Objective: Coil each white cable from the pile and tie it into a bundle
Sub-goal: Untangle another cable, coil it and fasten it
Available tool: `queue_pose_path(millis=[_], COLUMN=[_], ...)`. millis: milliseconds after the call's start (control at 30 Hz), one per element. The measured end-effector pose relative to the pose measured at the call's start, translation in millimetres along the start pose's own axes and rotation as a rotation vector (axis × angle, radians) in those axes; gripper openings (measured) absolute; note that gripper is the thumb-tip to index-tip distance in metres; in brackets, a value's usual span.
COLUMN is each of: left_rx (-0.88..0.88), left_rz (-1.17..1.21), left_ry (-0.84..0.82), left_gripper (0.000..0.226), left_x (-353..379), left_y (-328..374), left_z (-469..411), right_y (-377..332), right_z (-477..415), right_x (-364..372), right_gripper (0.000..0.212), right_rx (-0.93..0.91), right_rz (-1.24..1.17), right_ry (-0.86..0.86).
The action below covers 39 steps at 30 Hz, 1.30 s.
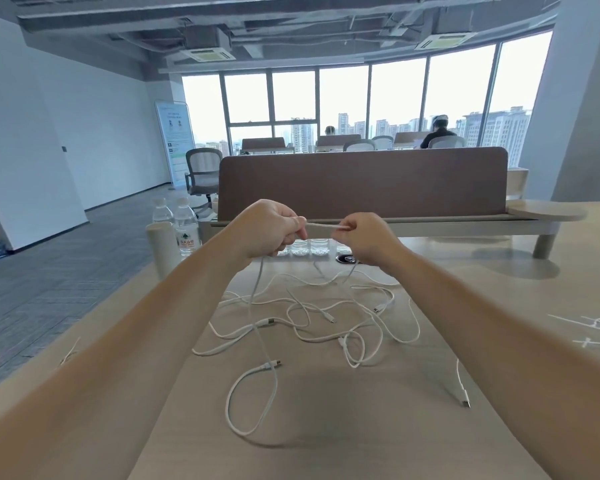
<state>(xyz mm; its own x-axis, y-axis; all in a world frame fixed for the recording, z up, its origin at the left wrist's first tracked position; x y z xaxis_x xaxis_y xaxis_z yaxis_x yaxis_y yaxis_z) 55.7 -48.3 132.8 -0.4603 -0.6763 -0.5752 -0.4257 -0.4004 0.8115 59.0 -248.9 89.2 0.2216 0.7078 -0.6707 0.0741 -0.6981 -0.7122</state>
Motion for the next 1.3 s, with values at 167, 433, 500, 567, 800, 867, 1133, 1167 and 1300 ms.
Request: queue_pose_path(millis=[167,433,500,567,800,867,1133,1167,1300], left_rx=[-0.103,-0.231,-0.246,-0.227,-0.258,-0.309,-0.454,-0.466,-0.472], left_rz=[-0.036,-0.037,-0.012,0.024,-0.003,0.045,0.112,0.131,0.242], left_ry=[0.001,-0.041,-0.082,-0.094,-0.044,-0.020,0.012,0.003,-0.051], left_gripper=[0.029,0.025,0.027,0.026,0.022,0.026,0.030,0.027,0.019], left_x=[3,5,10,16,23,25,36,36,43], left_y=[-13,-23,-26,-28,-43,-47,-72,-75,-87], left_z=[-7,-10,-11,-13,-26,-29,-44,-45,-53], right_y=[-17,-31,-32,-30,-11,-8,6,7,8], right_z=[3,14,16,15,8,6,-5,-4,-3], right_x=[-17,-23,-23,-19,-5,-4,6,7,7], right_gripper=[0.026,0.028,0.024,0.025,0.031,0.035,0.041,0.040,0.039], right_rx=[-0.131,-0.246,-0.252,-0.226,-0.115,-0.105,-0.117,-0.122,-0.130], right_rz=[0.076,0.158,0.150,0.186,0.259,0.258,0.364,0.361,0.303], right_ry=[0.098,0.040,0.056,0.033,-0.067,-0.089,-0.257,-0.281,-0.372])
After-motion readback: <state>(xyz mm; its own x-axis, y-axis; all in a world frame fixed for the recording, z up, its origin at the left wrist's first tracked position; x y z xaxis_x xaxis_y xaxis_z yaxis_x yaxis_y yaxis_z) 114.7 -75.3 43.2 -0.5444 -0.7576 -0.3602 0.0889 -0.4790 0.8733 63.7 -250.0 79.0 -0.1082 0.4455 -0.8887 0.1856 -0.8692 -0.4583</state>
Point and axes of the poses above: each hand's wrist, its own z-axis away from the middle knuckle, its own x-axis out of the palm, y = z × x, the point moved 3 cm from there along -z, towards the middle knuckle, and after that the axes turned 12 degrees about -y, right-handed, at the moved point
